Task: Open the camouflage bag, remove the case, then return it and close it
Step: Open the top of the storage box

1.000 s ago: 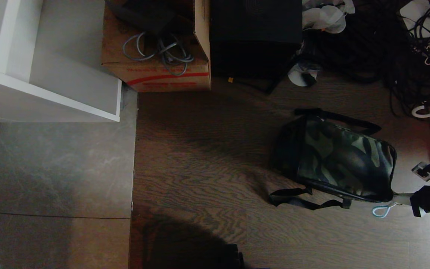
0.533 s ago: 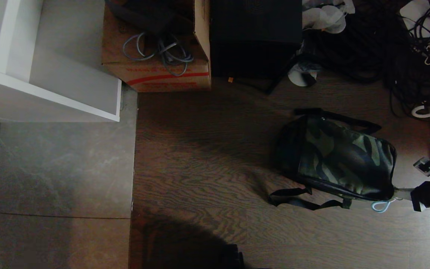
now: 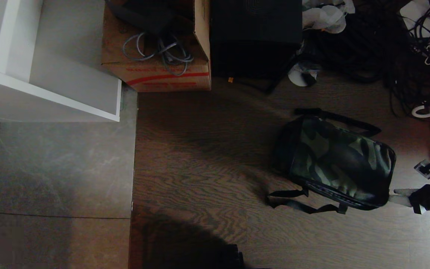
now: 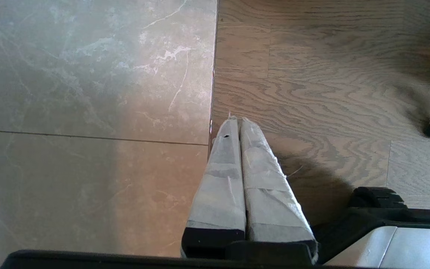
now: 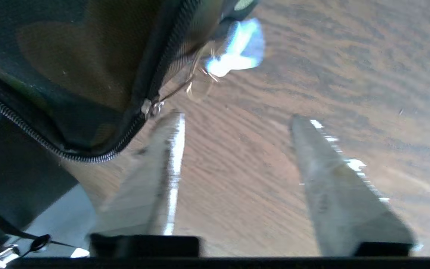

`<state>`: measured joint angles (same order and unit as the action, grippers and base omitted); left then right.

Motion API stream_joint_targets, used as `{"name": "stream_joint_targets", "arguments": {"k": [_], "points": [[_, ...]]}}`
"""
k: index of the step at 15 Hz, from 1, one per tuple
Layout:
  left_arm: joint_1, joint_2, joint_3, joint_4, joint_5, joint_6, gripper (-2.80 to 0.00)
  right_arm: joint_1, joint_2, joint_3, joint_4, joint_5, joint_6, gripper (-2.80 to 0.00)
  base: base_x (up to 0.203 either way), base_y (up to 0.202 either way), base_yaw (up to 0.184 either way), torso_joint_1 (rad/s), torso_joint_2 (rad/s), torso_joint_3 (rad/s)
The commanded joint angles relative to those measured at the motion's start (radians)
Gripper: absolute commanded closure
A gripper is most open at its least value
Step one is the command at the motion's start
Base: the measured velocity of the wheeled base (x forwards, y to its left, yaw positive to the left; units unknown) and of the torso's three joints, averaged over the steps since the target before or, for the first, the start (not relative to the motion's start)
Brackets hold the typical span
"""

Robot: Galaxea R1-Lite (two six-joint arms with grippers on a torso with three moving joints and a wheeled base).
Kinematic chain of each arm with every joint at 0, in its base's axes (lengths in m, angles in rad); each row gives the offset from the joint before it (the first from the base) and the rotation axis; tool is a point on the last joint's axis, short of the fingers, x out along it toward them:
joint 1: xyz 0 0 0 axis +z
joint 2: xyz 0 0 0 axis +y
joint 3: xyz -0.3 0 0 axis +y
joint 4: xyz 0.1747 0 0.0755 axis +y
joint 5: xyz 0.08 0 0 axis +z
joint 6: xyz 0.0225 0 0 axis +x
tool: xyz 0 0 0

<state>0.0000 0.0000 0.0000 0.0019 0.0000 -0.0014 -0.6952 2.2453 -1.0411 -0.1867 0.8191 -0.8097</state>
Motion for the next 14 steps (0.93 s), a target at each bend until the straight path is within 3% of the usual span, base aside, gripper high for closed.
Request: {"name": "stream_joint_targets", "arguments": {"k": [1,4,8,10,14], "points": [[0.0,0.002,0.0,0.0,0.0,0.0,0.0,-0.016,-0.008,0.007,0.0,0.004,0.04,-2.8,0.0,0.0,0.0,0.0,0.0,0.0],[0.0,0.002,0.0,0.0,0.0,0.0,0.0,-0.058,-0.031,0.036,-0.009,0.004,0.246,-2.8,0.0,0.0,0.0,0.0,0.0,0.0],[0.0,0.002,0.0,0.0,0.0,0.0,0.0,-0.11,-0.142,0.056,0.04,0.0,0.459,-2.8,0.0,0.0,0.0,0.0,0.0,0.0],[0.0,0.002,0.0,0.0,0.0,0.0,0.0,-0.12,-0.226,0.059,0.136,-0.023,0.659,-2.8,0.0,0.0,0.0,0.0,0.0,0.0],[0.0,0.0,0.0,0.0,0.0,0.0,0.0,-0.123,-0.293,0.069,0.221,-0.185,1.076,-2.8,0.0,0.0,0.0,0.0,0.0,0.0]]}}
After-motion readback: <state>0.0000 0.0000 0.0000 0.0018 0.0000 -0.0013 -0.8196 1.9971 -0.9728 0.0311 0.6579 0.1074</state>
